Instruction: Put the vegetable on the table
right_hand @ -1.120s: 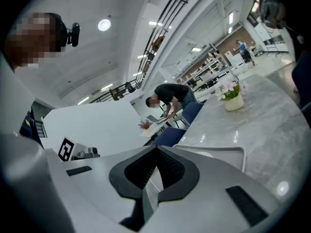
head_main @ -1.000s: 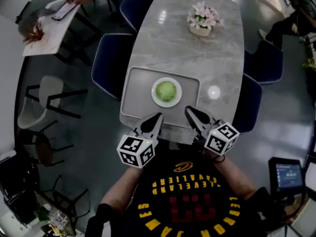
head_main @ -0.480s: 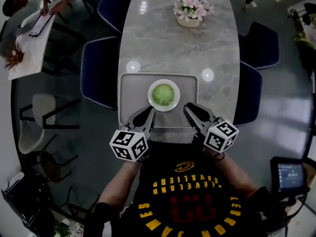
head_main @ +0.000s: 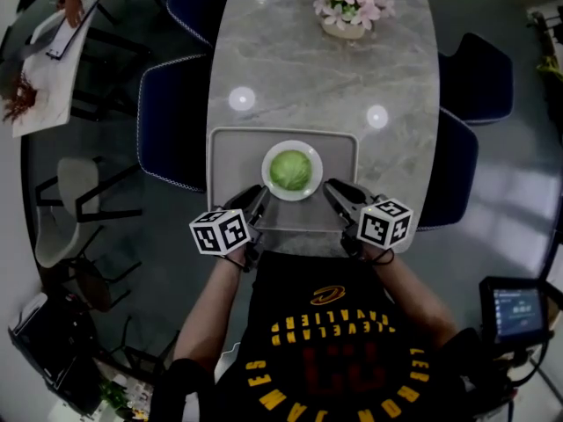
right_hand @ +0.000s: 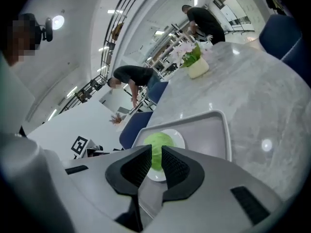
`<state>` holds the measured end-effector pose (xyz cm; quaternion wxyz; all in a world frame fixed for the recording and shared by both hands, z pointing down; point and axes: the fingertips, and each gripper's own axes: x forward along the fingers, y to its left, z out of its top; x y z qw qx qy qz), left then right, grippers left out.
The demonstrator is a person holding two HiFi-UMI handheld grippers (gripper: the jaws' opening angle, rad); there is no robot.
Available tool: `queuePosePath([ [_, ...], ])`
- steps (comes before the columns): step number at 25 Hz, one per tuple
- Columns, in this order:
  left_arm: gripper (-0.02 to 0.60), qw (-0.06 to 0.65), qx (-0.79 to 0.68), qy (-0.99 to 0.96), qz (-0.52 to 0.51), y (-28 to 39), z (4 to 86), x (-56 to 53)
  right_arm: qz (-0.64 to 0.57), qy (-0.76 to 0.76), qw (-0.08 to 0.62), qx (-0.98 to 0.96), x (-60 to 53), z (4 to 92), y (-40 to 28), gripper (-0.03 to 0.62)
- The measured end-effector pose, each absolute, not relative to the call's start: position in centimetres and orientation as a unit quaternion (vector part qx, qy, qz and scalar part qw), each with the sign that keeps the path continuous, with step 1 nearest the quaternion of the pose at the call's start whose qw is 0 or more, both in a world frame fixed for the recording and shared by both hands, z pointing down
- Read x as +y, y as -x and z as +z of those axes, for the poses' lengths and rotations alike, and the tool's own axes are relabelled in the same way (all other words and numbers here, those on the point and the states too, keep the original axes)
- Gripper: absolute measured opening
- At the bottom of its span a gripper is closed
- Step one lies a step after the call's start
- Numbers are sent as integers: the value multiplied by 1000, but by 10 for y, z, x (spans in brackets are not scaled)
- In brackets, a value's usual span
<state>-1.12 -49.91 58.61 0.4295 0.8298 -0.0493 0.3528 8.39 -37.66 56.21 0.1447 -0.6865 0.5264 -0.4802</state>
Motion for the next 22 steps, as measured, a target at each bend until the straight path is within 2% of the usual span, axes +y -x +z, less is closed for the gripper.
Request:
queuePosePath([
  [4, 84, 452, -60, -808, 374, 9, 609, -500, -514, 682, 133, 504, -374, 590, -95, 58],
  [9, 84, 444, -66, -801, 395, 7, 621, -505, -536, 681, 112, 486, -375, 608, -99, 58],
  [22, 83, 473, -75, -776, 410, 6, 638, -508, -579, 655, 112, 473, -386, 637, -90, 58],
])
